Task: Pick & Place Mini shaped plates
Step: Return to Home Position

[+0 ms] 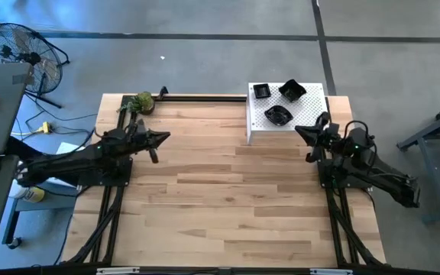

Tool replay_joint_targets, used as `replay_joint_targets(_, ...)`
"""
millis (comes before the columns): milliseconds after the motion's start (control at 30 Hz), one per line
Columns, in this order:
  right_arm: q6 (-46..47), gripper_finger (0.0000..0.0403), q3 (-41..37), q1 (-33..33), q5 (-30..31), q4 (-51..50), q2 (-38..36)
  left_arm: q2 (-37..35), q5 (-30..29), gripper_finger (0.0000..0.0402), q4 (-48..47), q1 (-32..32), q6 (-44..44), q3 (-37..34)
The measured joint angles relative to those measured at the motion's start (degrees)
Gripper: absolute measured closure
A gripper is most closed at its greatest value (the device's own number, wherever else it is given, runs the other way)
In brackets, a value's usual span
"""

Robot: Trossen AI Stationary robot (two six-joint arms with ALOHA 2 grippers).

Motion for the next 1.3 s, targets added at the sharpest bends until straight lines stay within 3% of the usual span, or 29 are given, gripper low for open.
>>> replay_joint_targets(233,3.8,0.0391,-6.2,0.0,-3.0,9.5,0.0,-16.0,1.1,0.04,-14.0,0.0,2.5,-0.5)
replay_joint_targets(367,6.0,0.0391,-9.6,0.1,-3.5,15.3,0.0,-15.0,3.5,0.04,-13.1,0.0,2.5,-2.2)
replay_joint_targets(500,5.8,0.039,-10.3,0.1,-2.2,13.0,0.5,-15.2,6.2,0.04,-3.1,0.0,2.9,-6.1)
replay_joint_targets(600,4.1,0.0391,-10.3,0.1,2.1,11.6,0.6,-15.1,3.8,0.04,-3.8,0.0,2.3,-6.2)
replay_joint_targets(767,2.9,0.0391,-10.3,0.1,7.4,7.8,0.7,-14.9,7.7,0.04,-4.2,0.0,-1.0,-6.3)
replay_joint_targets(1300,3.4,0.039,-10.3,0.1,7.8,6.0,0.8,-14.9,9.3,0.04,-4.5,0.0,-6.6,-6.4)
